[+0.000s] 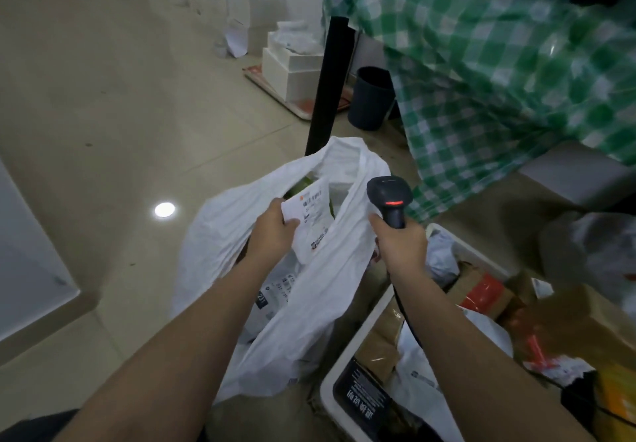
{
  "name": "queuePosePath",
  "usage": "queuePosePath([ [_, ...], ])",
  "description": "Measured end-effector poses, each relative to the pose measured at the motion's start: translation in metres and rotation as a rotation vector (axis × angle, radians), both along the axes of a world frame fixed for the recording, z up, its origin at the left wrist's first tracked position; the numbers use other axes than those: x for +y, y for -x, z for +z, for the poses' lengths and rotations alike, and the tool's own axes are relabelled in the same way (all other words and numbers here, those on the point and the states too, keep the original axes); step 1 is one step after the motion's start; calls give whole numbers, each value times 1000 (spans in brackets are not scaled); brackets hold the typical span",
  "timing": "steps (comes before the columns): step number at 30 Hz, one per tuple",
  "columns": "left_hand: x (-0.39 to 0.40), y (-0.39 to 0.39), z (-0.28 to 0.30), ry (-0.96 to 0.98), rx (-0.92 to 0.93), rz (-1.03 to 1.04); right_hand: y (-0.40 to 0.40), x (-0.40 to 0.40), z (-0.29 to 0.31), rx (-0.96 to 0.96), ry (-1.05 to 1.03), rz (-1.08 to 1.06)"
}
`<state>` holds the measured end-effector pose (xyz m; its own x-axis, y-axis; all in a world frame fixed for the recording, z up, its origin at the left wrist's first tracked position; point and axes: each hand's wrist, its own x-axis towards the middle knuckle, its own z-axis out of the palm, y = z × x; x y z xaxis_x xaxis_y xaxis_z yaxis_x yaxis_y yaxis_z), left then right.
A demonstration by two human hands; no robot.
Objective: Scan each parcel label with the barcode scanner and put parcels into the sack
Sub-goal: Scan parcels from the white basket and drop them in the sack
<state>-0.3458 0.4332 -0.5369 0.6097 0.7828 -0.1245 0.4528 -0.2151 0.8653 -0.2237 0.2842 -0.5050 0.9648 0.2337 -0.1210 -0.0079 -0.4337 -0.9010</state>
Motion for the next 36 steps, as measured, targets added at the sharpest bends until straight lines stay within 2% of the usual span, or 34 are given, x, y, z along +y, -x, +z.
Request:
queuePosePath([
  [3,3,-4,-12,37,-40,38,-13,5,-9,-63,37,-62],
  [12,14,9,-40,25,-24,-34,-17,29,-40,45,102,-5],
  [16,11,10,-41,-4,-72,-59,-6,25,-42,64,118,-6],
  [21,0,10,-38,195,-253,-78,16,19,-50,75,142,50],
  [27,-19,8,-39,348,-339,-155,39,23,-58,138,-33,55],
  [32,-24,4,-29,406,-398,-192,40,23,-42,150,-241,8],
  [36,-35,0,-17,434,-404,-187,36,23,-30,106,-163,20],
])
